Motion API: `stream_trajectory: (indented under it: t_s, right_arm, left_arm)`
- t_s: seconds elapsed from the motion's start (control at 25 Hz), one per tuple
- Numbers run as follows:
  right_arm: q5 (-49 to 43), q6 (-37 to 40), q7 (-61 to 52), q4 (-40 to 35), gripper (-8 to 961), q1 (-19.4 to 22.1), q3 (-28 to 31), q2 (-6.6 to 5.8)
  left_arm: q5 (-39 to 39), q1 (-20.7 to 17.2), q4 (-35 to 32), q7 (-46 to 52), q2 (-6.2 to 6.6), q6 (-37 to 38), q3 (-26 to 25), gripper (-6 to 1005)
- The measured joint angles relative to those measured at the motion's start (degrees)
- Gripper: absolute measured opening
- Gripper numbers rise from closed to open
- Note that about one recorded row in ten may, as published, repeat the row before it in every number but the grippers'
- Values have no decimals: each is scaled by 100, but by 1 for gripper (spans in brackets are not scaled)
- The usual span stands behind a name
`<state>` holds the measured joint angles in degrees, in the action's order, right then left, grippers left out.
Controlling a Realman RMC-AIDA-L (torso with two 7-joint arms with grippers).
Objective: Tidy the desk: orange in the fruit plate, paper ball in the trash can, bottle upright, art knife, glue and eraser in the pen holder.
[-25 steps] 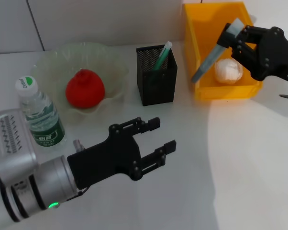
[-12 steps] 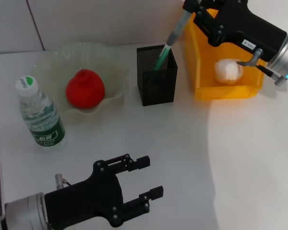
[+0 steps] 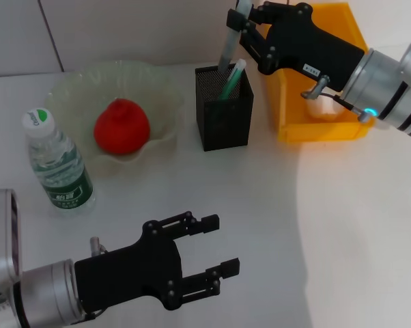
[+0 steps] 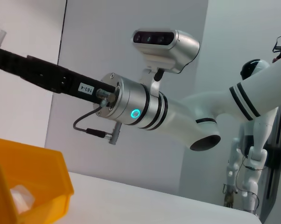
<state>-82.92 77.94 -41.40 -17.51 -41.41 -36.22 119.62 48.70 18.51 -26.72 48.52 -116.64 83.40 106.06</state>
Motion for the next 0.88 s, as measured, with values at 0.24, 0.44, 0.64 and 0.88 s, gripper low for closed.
stream_trajectory:
  t_s: [0.24, 0.44, 0.64, 0.88]
  right_arm:
    - [0, -626, 103, 169, 151, -236, -89, 7]
    - [1, -939, 110, 283, 159, -377, -122, 10]
    - [-28, -1144, 112, 396, 167, -417, -146, 10]
    - [-42, -1043, 27, 362, 176, -222, -272, -4]
  left_arm:
    - [1, 177, 190, 73, -46, -24, -96, 694]
    - [0, 263, 199, 112, -51, -74, -154, 698]
    - [-1, 275, 202, 114, -50, -74, -242, 698]
    - [-1, 271, 194, 114, -24, -59, -293, 697]
